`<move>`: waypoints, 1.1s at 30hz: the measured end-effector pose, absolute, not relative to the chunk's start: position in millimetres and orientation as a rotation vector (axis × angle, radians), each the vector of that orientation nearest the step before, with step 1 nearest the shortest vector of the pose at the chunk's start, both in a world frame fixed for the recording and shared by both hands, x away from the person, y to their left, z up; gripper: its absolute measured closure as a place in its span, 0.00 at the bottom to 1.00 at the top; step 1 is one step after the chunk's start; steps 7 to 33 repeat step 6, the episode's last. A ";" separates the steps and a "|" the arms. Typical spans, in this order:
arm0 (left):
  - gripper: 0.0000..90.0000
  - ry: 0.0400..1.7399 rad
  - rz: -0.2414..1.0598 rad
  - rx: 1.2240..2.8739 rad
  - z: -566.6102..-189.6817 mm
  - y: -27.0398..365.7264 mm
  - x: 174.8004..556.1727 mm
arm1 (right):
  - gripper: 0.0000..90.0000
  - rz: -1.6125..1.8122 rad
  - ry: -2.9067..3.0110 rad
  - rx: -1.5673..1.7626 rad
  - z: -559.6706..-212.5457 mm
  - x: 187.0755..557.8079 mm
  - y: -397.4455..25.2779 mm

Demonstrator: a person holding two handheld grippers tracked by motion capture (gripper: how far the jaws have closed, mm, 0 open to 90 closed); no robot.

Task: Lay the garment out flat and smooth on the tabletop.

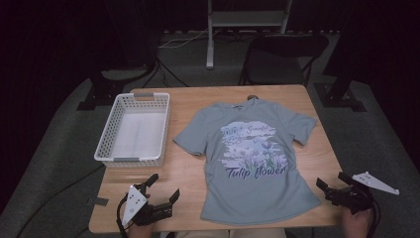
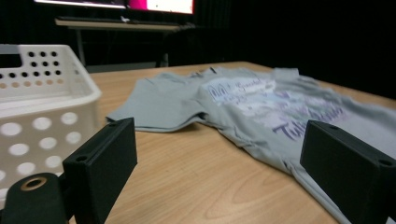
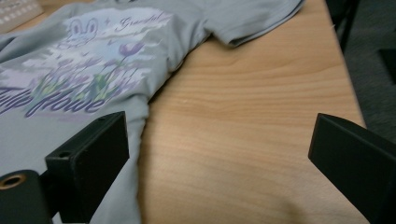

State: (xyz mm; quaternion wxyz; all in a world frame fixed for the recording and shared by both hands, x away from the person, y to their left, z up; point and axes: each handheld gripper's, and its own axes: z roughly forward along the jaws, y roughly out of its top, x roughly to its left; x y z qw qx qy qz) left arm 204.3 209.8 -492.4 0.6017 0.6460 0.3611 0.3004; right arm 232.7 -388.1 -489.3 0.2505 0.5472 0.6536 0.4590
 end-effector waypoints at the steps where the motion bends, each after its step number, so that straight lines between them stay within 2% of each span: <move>1: 0.13 0.843 0.702 1.484 -492.7 210.6 203.6 | 0.05 1.250 1.758 1.480 -489.1 231.9 -388.0; 6: 0.13 0.837 0.752 1.485 -493.0 207.1 200.8 | 0.05 1.279 1.730 1.463 -489.1 229.6 -389.3; 33: 0.13 0.837 0.752 1.485 -493.0 207.1 200.8 | 0.05 1.279 1.730 1.463 -489.1 229.6 -389.3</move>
